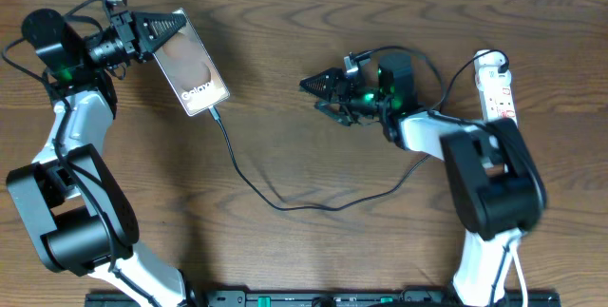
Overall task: Plug charger to phone and switch on socket
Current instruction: 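Release the plug and move the right gripper over the power strip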
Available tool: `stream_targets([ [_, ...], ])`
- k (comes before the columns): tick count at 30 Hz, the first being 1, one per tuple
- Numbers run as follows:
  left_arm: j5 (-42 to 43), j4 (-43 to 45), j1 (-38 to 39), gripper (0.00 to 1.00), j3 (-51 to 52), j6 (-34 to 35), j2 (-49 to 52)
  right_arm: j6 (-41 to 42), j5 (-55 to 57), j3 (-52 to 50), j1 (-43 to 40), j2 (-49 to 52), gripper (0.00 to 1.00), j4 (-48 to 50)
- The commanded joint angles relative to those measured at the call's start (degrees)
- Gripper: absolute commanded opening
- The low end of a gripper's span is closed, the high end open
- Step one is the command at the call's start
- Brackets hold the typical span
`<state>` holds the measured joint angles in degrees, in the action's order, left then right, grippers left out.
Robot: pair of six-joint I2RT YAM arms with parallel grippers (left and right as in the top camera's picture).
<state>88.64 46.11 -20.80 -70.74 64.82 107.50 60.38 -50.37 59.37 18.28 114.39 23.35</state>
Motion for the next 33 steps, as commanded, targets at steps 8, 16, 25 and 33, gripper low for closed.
stream_targets([
  [8, 1.38, 0.31, 0.02, 0.07, -0.72, 1.27, -1.09, -19.17, 42.10, 0.59, 0.02, -34.03, 0.99, -42.36],
  [16, 1.38, 0.28, 2.89, 0.07, -0.72, -0.39, -1.09, -19.34, 65.75, 0.57, 0.02, -47.15, 0.99, -59.84],
  [25, 1.38, 0.28, 7.78, 0.07, -0.48, -1.57, -1.01, -19.32, 66.55, 0.57, 0.04, -46.97, 0.99, -64.26],
  [33, -2.80, 0.26, 10.93, 0.07, 9.22, -6.27, -0.72, -19.32, 66.31, 0.55, 0.04, -46.88, 0.99, -64.54],
])
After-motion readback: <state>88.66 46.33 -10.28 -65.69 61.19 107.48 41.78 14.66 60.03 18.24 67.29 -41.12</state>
